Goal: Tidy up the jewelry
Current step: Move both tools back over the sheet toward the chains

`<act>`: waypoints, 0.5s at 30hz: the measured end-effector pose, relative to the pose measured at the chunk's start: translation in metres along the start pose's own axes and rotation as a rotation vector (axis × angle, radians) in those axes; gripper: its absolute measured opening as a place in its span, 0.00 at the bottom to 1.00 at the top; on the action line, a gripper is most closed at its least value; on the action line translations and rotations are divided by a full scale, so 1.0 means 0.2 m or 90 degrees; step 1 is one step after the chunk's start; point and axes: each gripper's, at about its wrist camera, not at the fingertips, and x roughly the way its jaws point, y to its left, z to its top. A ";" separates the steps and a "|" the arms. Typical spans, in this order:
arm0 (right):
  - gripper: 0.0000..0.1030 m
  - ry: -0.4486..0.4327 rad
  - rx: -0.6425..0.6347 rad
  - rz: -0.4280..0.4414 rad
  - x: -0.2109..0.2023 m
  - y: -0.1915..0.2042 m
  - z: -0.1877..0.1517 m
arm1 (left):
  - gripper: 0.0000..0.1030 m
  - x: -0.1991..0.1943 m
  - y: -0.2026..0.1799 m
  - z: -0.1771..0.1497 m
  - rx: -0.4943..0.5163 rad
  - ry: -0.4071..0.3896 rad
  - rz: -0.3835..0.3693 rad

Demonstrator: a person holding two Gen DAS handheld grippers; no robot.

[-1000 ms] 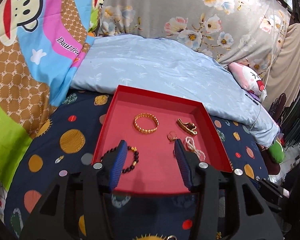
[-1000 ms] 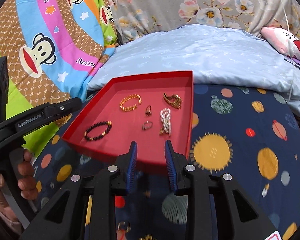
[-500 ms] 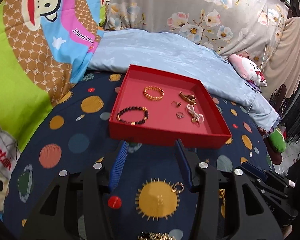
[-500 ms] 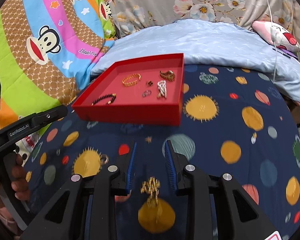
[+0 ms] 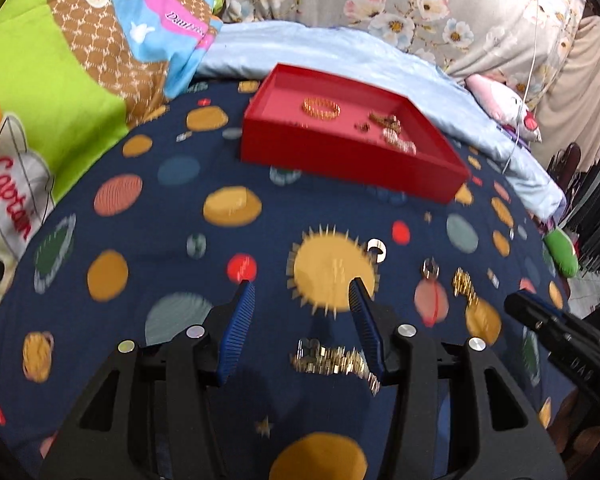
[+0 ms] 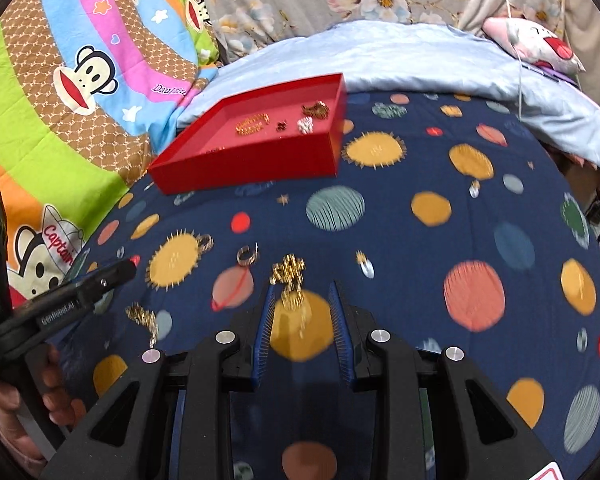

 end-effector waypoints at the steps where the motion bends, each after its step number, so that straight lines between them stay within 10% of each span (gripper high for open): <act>1: 0.27 0.003 0.005 0.001 0.00 -0.01 -0.02 | 0.46 0.00 0.00 -0.02 0.002 0.002 0.000; 15: 0.28 0.024 0.014 0.008 0.03 0.00 -0.11 | 0.43 0.00 -0.04 -0.13 0.012 0.007 0.005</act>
